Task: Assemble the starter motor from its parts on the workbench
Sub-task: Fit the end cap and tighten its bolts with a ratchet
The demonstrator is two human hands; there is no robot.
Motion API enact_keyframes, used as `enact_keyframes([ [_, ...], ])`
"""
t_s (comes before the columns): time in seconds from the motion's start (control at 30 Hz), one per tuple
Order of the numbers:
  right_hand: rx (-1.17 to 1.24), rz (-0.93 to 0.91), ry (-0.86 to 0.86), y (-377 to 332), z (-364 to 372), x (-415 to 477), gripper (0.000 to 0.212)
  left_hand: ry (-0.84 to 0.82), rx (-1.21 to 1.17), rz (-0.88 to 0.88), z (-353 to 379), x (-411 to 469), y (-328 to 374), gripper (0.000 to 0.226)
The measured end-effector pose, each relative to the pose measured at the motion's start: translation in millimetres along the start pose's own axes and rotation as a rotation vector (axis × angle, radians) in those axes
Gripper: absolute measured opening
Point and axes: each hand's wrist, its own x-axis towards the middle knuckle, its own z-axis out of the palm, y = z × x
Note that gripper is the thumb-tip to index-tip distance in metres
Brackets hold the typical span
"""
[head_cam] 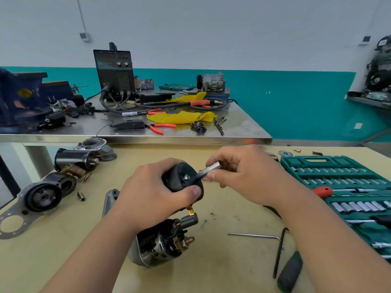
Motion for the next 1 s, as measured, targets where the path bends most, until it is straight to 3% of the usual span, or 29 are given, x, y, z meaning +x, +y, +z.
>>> enact_keyframes([
  [0.03, -0.065, 0.000, 0.011, -2, -1, 0, 0.010, -0.002, 0.000, 0.003, 0, -1, 0, 0.045],
  [0.13, -0.241, -0.029, 0.036, -5, 0, 1, 0.042, -0.007, 0.009, 0.011, 2, -2, 0, 0.046],
  [0.2, -0.303, -0.029, 0.030, -7, 1, 0, 0.048, -0.006, -0.002, 0.012, 2, -2, -1, 0.045],
  [0.33, -0.135, -0.005, -0.058, -8, -3, -3, 0.010, -0.003, -0.053, 0.007, -1, 0, -4, 0.042],
  [0.4, -0.094, -0.021, -0.056, -10, -6, -4, 0.014, -0.001, -0.074, 0.008, -1, 1, -5, 0.042],
  [0.47, -0.145, -0.014, -0.037, -14, -6, -3, 0.004, -0.005, -0.071, 0.017, -1, 1, -5, 0.043],
  [0.57, -0.367, -0.042, 0.046, -16, -3, 2, 0.039, -0.015, -0.054, 0.038, 0, 0, -4, 0.043],
  [0.63, -0.399, -0.027, 0.046, -15, -1, 3, 0.045, -0.017, -0.053, 0.042, 0, 0, -5, 0.043],
  [0.77, -0.218, -0.009, -0.089, -12, -5, -1, 0.007, -0.020, -0.058, 0.044, 0, 2, -6, 0.040],
  [0.83, -0.230, -0.032, -0.058, -13, -4, 0, 0.002, -0.014, -0.061, 0.043, 0, 3, -6, 0.040],
  [1.0, -0.398, 0.027, -0.014, -11, 0, 7, 0.041, -0.017, -0.027, 0.032, 4, 4, -6, 0.043],
])
